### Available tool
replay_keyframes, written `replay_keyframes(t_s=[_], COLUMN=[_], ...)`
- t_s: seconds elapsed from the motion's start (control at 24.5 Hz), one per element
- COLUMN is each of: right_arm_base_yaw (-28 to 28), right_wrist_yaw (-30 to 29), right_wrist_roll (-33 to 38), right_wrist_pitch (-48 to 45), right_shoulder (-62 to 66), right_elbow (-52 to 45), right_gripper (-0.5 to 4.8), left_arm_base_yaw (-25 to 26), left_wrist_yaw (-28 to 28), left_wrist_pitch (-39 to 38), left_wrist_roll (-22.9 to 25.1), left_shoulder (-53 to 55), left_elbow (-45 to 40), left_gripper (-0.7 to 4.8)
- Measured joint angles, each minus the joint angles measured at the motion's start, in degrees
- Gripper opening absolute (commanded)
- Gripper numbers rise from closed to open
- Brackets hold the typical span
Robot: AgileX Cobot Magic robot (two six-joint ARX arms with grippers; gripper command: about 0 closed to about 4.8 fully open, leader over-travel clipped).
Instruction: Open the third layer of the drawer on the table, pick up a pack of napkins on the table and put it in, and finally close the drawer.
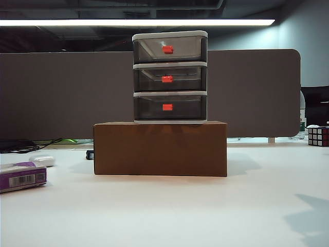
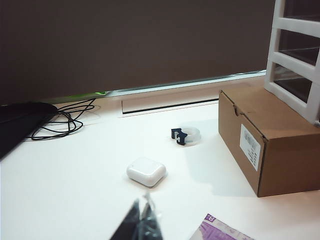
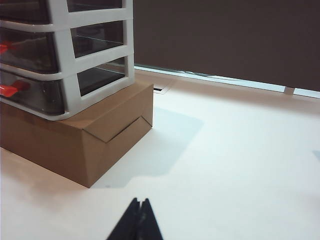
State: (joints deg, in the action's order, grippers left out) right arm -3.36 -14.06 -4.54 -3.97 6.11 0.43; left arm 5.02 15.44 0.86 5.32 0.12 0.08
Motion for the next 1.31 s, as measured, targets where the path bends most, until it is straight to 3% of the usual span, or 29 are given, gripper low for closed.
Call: replay_keyframes(t_s=[0.49,0.57,0.61,0.69,0.74,0.82,0.98,1.06,1.14,1.23,1.31], right_arm_base_yaw=[0.0,0.0,-0.02,-0.04,-0.04,-0.07,-0.07,-0.07,-0.07,-1.51,-3.52], right_wrist_yaw=[0.0,-0.02,-1.09,-10.1,-15.3,-19.04,-19.12,-19.17,-20.2,-22.27,-22.47], right_wrist_roll=[0.0,0.07,1.38,10.19,12.59,13.29,13.81,16.5,19.67,20.41,20.39], right_wrist_pitch=[0.0,0.0,0.02,0.02,0.0,0.0,-0.04,-0.04,-0.04,-0.04,-0.04], right_shoulder=[0.0,0.0,0.0,0.0,0.0,0.0,0.0,0.0,0.0,0.0,0.0], right_elbow=[0.0,0.0,0.0,0.0,0.0,0.0,0.0,0.0,0.0,0.0,0.07], right_gripper=[-0.05,-0.06,-0.06,-0.06,-0.06,-0.06,-0.06,-0.06,-0.06,-0.06,-0.06], left_arm_base_yaw=[0.0,0.0,0.0,-0.15,-0.9,-3.67,-8.96,-12.44,-17.42,-25.46,-32.44], left_wrist_yaw=[0.0,1.16,4.83,18.08,21.66,23.17,23.45,22.71,18.03,8.22,-0.72], left_wrist_pitch=[-0.02,-0.04,-0.39,-2.03,-3.17,-4.61,-4.09,-3.93,-3.8,-3.41,-2.4], left_wrist_roll=[-0.02,-2.03,-6.71,-19.17,-22.27,-25.73,-29.22,-29.62,-29.62,-28.39,-25.62], left_shoulder=[0.0,0.0,0.0,-0.02,-0.02,0.0,0.0,0.0,0.0,0.0,0.04], left_elbow=[0.0,0.0,0.0,0.02,0.02,0.0,0.0,0.0,0.0,0.0,0.0], left_gripper=[-0.04,-0.04,-0.05,-0.05,-0.04,0.06,0.3,0.25,0.25,0.28,1.03])
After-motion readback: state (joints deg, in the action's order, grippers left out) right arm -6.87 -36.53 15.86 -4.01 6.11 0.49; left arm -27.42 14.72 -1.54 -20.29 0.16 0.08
